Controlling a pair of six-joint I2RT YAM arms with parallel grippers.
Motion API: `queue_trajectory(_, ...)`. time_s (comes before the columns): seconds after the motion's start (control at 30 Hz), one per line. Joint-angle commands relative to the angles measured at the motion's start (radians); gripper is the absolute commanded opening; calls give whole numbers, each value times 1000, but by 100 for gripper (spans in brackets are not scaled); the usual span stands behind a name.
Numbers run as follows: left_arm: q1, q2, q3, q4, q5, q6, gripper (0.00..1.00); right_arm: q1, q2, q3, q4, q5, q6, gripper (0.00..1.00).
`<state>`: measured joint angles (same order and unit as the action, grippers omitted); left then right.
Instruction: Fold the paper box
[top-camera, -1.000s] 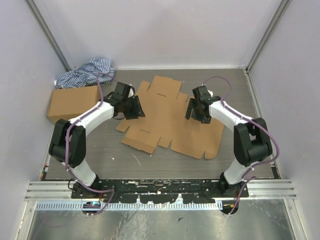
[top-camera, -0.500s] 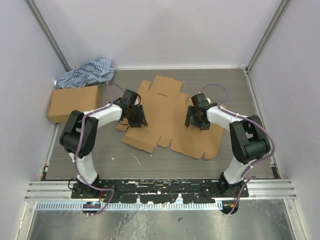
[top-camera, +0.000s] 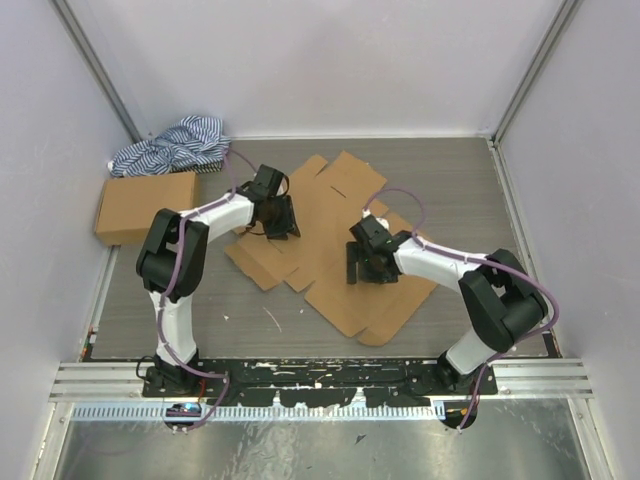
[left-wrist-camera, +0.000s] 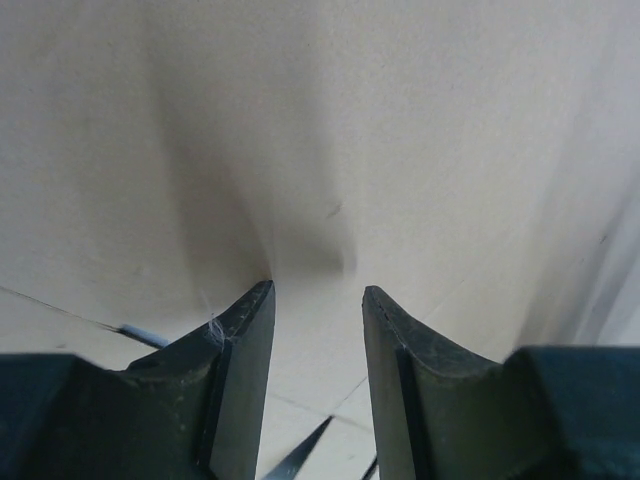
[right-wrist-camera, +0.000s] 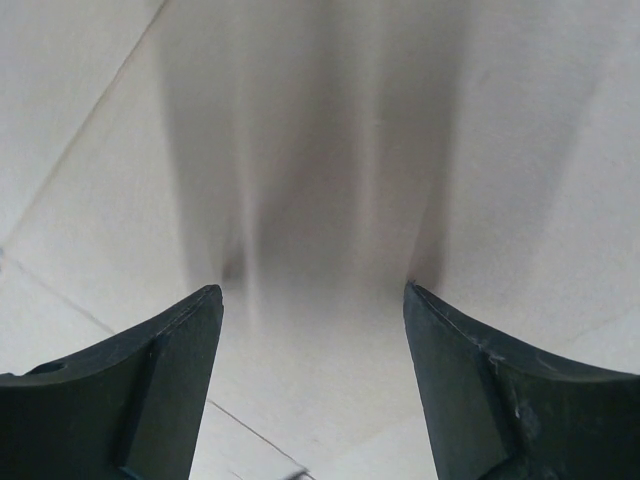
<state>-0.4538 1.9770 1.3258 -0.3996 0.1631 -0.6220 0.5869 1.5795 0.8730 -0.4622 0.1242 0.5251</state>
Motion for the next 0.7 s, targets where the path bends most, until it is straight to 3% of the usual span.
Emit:
queue_trajectory(0.0,-6,62,58,-62,-16,21,48,104,-17,-19,-2,-122,110,78)
queue_trajectory(0.23,18,21,153,-137,-39,67,50,177,-62,15,-2,-187,136,77)
queue_trajectory(0.47,135,-107,177,-175,-129,36,60,179,-133,143,-140,-34,75,78)
queue_trajectory(0.67,234,-103,178,-294,-206,-2,61,169,-149,277,-225,82,8,81)
